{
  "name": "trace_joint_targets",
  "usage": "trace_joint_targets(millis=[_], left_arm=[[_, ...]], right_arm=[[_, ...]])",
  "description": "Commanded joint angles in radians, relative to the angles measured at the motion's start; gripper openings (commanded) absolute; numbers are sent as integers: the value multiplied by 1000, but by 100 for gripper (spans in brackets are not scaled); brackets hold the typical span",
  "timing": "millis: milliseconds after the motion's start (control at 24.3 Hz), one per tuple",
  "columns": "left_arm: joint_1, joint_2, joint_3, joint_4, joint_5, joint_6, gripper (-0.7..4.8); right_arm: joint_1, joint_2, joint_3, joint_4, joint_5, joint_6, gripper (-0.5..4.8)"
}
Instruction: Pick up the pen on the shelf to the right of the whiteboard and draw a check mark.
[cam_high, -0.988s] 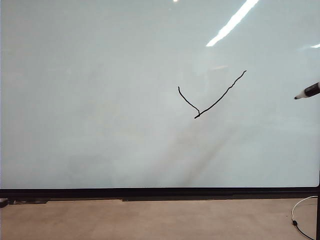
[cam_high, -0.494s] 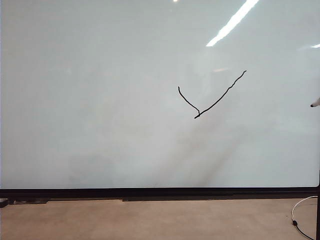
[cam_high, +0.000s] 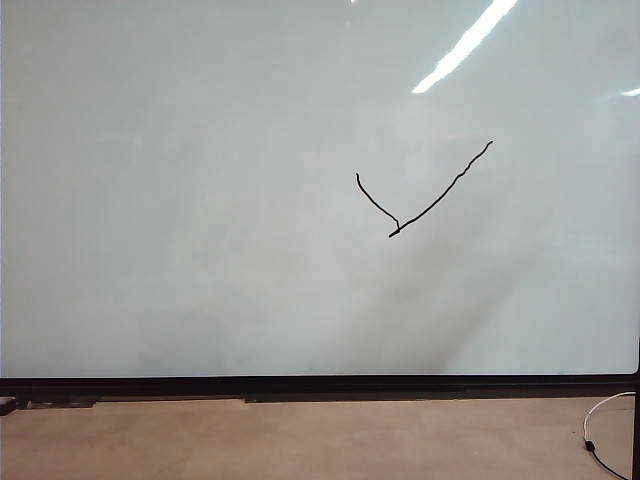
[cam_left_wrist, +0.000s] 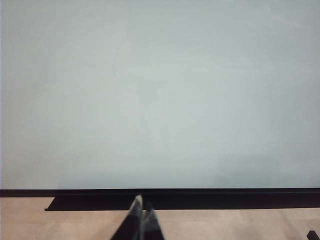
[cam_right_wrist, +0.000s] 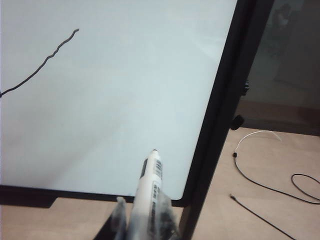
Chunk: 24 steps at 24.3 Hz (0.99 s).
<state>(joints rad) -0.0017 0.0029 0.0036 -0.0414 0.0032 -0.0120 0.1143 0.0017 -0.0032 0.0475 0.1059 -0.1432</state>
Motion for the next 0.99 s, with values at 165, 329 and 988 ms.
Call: trace_joint_targets(millis=[165,329,988], left_arm=[[0,0,3,13,0,4,-5],[0,0,3,13,0,4,-5],[0,0,3,13,0,4,-4]], right_arm=[[-85,-1,4,28,-56,6,-9],[-93,-1,4,17,-33,5,-8],[-93,-1,4,5,-34,16,-8]])
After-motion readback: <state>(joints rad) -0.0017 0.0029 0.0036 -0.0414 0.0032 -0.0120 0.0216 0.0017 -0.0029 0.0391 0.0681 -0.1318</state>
